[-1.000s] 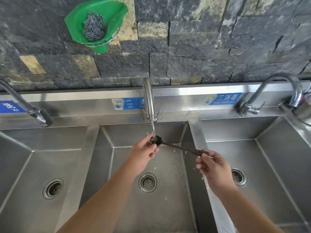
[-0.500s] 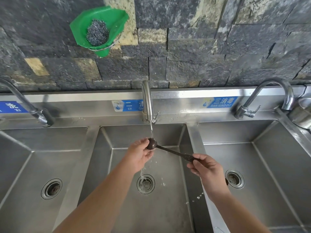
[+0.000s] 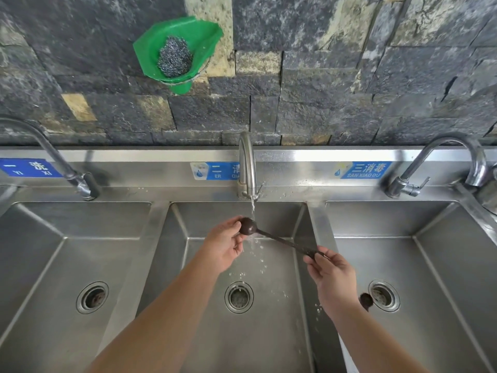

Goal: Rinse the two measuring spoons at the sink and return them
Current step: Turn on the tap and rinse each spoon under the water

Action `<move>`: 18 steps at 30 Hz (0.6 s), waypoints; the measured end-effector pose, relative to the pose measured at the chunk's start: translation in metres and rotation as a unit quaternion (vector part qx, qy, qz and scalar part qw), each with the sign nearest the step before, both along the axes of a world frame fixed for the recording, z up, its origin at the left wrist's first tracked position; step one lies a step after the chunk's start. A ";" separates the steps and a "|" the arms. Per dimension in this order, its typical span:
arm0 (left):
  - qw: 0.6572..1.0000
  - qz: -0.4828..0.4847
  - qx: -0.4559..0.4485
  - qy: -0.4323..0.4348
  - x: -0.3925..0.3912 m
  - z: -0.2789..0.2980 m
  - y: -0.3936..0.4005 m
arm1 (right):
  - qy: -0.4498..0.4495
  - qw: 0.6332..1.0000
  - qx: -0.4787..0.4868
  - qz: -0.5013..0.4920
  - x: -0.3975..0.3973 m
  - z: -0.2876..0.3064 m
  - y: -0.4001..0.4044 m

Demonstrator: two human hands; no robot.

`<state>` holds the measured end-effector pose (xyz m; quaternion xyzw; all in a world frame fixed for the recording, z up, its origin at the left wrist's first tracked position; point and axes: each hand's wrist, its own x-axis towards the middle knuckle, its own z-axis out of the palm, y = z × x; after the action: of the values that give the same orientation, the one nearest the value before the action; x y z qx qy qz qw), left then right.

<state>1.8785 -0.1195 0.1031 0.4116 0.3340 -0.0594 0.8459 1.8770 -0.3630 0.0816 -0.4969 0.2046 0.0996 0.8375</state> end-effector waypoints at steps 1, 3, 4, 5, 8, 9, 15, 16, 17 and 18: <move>1.000 0.007 0.004 -0.007 -0.002 0.002 0.007 | 0.003 1.000 0.012 0.000 0.004 0.000 0.009; 1.000 0.014 0.016 -0.015 -0.007 0.005 0.022 | 0.006 1.000 0.019 0.009 0.012 0.002 0.027; 0.999 0.018 0.023 -0.016 -0.009 0.007 0.029 | 0.007 1.000 0.021 0.017 0.016 0.003 0.036; 0.999 0.024 0.031 -0.016 -0.011 0.008 0.037 | 0.010 0.999 0.026 0.024 0.019 0.004 0.045; 0.998 0.054 0.041 -0.015 -0.018 0.011 0.056 | 0.021 0.998 0.042 0.040 0.028 0.004 0.067; 0.997 0.063 0.040 -0.020 -0.022 0.012 0.062 | 0.024 0.998 0.041 0.047 0.031 0.004 0.075; 0.991 0.123 0.052 -0.017 -0.047 0.017 0.096 | 0.013 0.993 0.050 0.106 0.035 0.006 0.119; 0.990 0.130 0.054 -0.016 -0.051 0.017 0.101 | 0.013 0.992 0.051 0.117 0.034 0.006 0.125; 0.989 0.136 0.053 -0.016 -0.055 0.016 0.106 | 0.012 0.990 0.053 0.127 0.033 0.007 0.130; 0.988 0.143 0.051 -0.017 -0.059 0.015 0.111 | 0.011 0.989 0.054 0.136 0.032 0.007 0.135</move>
<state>1.8197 -0.0086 0.1179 0.4029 0.3779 0.0860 0.8291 1.9085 -0.2278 0.0887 -0.4732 0.1385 0.2292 0.8393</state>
